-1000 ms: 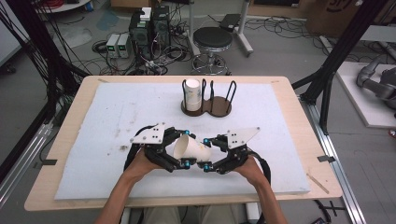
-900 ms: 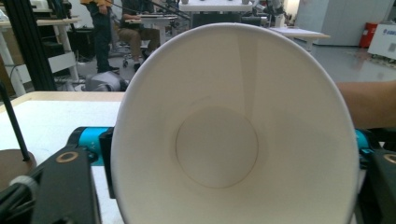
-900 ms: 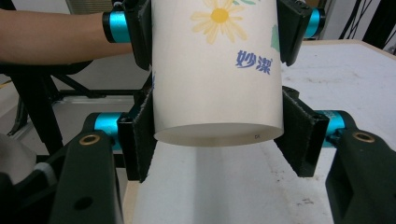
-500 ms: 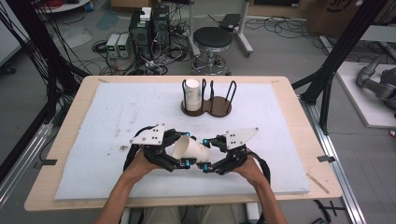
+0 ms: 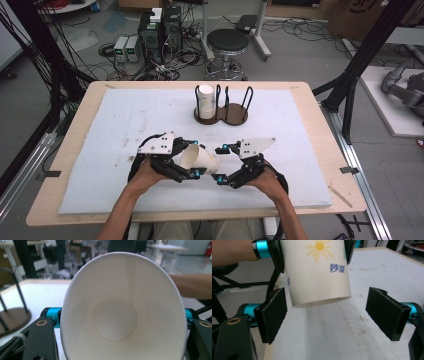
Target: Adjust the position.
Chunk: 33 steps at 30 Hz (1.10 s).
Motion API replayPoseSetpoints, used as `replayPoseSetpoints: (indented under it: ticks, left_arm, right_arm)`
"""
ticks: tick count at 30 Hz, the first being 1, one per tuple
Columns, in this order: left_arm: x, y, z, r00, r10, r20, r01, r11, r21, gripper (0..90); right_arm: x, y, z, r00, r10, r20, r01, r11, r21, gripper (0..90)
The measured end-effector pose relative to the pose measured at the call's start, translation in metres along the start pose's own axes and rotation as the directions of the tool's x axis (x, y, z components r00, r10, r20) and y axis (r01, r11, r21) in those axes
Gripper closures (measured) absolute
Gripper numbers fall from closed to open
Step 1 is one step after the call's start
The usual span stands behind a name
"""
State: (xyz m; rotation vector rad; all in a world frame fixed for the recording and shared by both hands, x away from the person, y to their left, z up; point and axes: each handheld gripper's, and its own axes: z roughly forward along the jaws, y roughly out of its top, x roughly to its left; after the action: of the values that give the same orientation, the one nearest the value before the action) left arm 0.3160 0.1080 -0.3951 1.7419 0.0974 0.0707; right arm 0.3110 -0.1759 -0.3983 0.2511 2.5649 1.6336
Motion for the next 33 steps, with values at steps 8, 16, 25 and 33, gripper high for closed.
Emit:
replayPoseSetpoints:
  ticks: [8,16,25,33]
  left_arm:
    - [0.014,0.003,-0.006,0.9989,-0.008,-0.046,0.014,0.9905,0.136,30.2]
    - [0.033,0.007,-0.014,0.9958,-0.012,-0.09,0.036,0.9643,0.262,30.0]
    - [0.054,0.017,-0.019,0.9937,0.015,-0.111,0.03,0.9193,0.392,30.0]
    - [0.069,0.02,-0.021,0.9916,0.046,-0.121,0.024,0.849,0.528,30.0]
  right_arm:
    - [-0.005,-0.014,-0.014,0.9877,0.05,0.148,-0.053,0.998,0.015,17.9]
    - [-0.012,-0.035,-0.031,0.9452,0.124,0.302,-0.134,0.991,0.012,18.0]
    - [-0.017,-0.059,-0.051,0.856,0.186,0.482,-0.22,0.975,0.014,18.0]
    - [-0.016,-0.076,-0.06,0.7907,0.207,0.576,-0.27,0.962,0.025,18.0]
